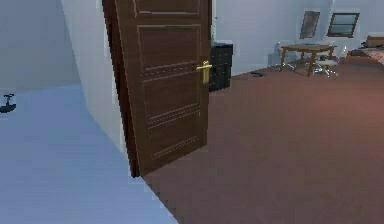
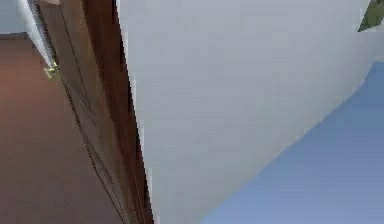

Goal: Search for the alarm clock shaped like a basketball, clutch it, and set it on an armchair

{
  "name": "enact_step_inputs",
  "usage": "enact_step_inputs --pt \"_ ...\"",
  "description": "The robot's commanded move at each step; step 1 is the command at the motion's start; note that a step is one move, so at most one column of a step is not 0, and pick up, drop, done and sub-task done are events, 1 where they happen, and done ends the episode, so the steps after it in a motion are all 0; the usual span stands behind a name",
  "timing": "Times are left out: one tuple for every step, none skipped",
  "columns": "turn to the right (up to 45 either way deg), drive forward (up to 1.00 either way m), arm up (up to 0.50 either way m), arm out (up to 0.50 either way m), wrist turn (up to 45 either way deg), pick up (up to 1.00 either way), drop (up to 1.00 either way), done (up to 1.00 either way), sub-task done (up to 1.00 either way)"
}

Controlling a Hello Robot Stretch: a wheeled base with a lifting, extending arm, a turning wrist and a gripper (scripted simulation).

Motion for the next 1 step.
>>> enact_step_inputs --pt "0.0 0.45 0.00 0.00 0.0 0.00 0.00 0.00 0.00"
